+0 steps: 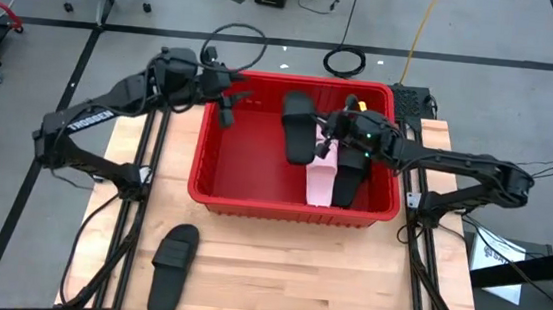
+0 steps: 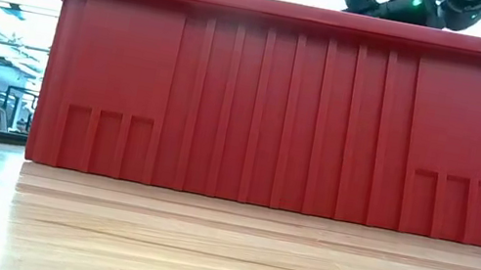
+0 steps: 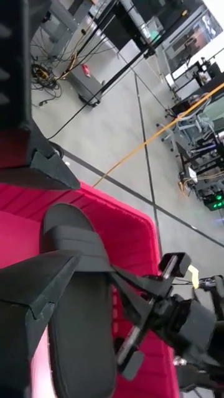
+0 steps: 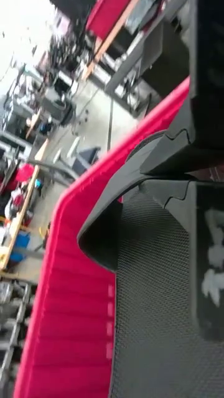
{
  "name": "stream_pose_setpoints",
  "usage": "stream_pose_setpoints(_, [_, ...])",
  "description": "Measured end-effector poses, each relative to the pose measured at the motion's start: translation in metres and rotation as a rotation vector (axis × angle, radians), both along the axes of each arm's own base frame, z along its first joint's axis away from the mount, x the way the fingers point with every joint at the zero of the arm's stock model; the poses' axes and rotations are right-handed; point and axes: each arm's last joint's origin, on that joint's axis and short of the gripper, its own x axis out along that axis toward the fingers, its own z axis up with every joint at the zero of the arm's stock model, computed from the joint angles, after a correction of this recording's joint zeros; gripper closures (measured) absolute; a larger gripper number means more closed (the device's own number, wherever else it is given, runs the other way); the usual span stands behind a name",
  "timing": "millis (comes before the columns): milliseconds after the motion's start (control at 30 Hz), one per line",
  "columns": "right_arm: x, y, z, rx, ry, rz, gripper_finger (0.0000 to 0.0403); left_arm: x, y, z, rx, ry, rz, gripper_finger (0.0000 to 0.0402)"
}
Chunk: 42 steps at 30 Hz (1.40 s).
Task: Pick and place slides into bin
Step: Put the black slide into the red bin
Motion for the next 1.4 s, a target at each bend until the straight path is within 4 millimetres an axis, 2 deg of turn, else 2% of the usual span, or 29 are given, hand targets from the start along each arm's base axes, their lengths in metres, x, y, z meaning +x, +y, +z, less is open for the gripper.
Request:
stream_pose_setpoints(200, [-0.002, -0.009, -0.013, 0.026, 0.045, 0.097, 0.0403, -0.007, 0.000, -0.026, -0.011, -0.015, 0.019, 0.0234])
stream_pose_setpoints(433, [-0.014, -0.028, -0.015, 0.074, 0.023, 0.025, 0.0403, -0.027, 0.000, -0.033, -0.010, -0.089, 0.065, 0.0234])
stream_pose_setpoints(567, [-0.007, -0.031, -0.029, 0.132, 0.050, 0.014, 0.0403, -0.034, 0.000, -0.038, -0.014, -0.101, 0.084, 0.0234])
stream_pose_setpoints(833, [0.018, -0.035, -0.066, 0.144, 0.114, -0.125, 0.0403, -0.032, 0.000, -0.041, -0.022, -0.094, 0.084, 0.0234])
stream_pose_setpoints(1033, [0.028, -0.040, -0.089, 0.181, 0.144, -0.134, 0.0403, -0.032, 0.000, -0.041, -0.024, -0.095, 0.081, 0.0234])
stream_pose_setpoints(1400, [0.035, -0.045, -0.115, 0.299, 0.165, -0.055, 0.0403, -0.032, 0.000, -0.042, -0.029, -0.092, 0.082, 0.0234])
